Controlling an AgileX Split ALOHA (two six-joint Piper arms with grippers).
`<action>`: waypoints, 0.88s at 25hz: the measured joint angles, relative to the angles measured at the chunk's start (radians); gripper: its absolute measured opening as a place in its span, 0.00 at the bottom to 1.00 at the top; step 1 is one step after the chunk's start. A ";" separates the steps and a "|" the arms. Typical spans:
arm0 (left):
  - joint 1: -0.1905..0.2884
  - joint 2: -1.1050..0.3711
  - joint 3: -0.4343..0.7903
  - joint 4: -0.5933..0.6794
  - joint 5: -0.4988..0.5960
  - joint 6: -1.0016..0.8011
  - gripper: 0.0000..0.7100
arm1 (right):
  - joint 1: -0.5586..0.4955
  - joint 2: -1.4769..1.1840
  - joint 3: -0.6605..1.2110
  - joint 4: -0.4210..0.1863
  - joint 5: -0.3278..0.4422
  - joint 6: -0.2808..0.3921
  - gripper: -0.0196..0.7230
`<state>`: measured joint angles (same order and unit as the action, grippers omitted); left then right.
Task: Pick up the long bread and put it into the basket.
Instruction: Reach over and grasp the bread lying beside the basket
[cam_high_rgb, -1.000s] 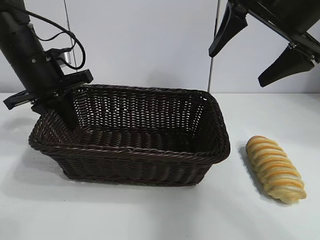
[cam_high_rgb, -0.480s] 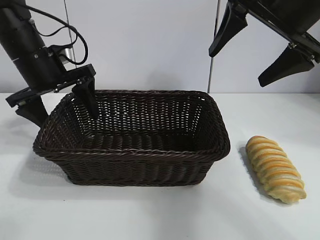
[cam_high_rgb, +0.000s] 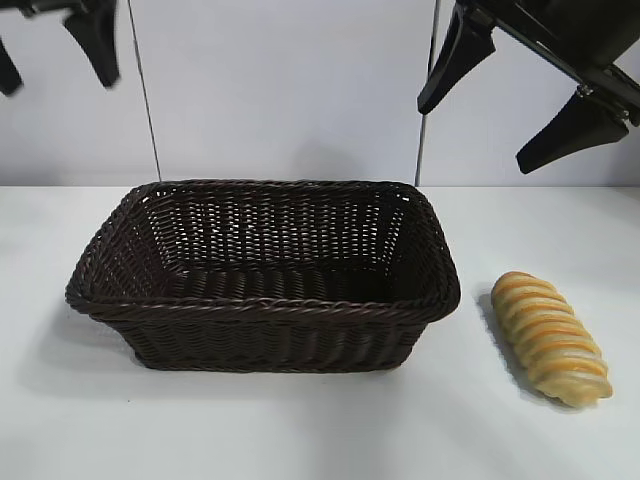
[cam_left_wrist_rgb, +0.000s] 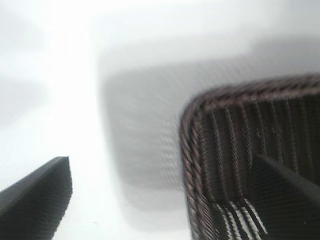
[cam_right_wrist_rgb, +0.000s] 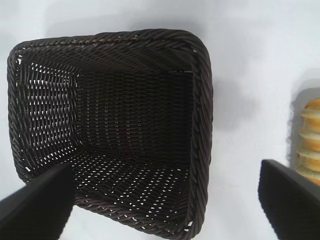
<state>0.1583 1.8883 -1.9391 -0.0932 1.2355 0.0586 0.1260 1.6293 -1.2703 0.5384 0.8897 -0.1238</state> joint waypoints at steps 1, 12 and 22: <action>0.048 -0.017 0.005 -0.001 0.000 0.011 0.98 | 0.000 0.000 0.000 0.000 0.000 0.000 0.96; 0.291 -0.282 0.019 -0.199 0.019 0.137 0.98 | 0.000 0.000 0.000 0.000 -0.001 0.000 0.96; 0.079 -0.784 0.039 -0.136 0.029 0.148 0.98 | 0.000 0.000 0.000 0.000 -0.001 -0.003 0.96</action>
<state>0.2369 1.1041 -1.8996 -0.2287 1.2643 0.2068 0.1260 1.6293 -1.2703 0.5384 0.8889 -0.1267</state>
